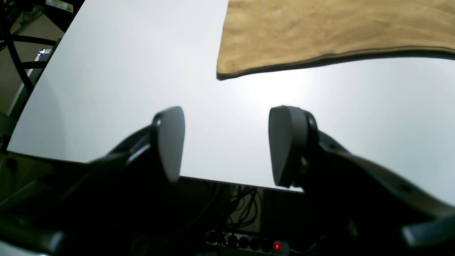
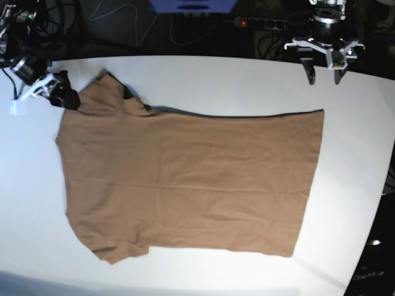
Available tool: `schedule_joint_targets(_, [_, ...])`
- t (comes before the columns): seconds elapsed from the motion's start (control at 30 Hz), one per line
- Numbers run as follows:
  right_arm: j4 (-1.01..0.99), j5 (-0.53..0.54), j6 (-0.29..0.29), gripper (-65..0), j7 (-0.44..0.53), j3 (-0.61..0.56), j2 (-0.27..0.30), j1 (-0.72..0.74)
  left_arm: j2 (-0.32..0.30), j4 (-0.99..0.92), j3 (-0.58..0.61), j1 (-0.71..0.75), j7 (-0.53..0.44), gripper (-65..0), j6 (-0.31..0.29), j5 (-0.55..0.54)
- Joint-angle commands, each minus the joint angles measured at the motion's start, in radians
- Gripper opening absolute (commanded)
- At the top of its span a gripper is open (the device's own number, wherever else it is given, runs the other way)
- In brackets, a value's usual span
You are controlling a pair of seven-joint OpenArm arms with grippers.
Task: Fold the T-shirt properly
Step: 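Lower the right gripper onto the shoulder corner and pinch it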
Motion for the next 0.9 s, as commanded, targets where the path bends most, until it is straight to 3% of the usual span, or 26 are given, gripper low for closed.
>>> schedule_joint_targets(0.0, [0.013, 0.023, 0.013, -26.8, 0.017, 0.003, 0.019, -0.002, -0.006, 0.019, -0.005, 0.013, -0.026, -28.1, 0.004, -0.002])
schedule_joint_targets(0.27, [-0.050, 0.023, 0.013, -26.1, 0.015, -0.006, 0.051, 0.018, -0.004, 0.019, -0.005, 0.014, -0.026, -28.1, 0.004, -0.002])
schedule_joint_targets(0.47, [-0.129, 0.023, 0.071, -15.4, 0.015, -0.050, 0.083, 0.051, -0.004, 0.019, -0.005, 0.014, -0.026, -28.1, 0.004, -0.002])
schedule_joint_targets(0.87, [-0.133, 0.021, 0.071, -15.4, 0.018, -0.056, 0.079, 0.056, -0.004, 0.019, -0.005, 0.014, -0.026, -28.1, 0.005, 0.002])
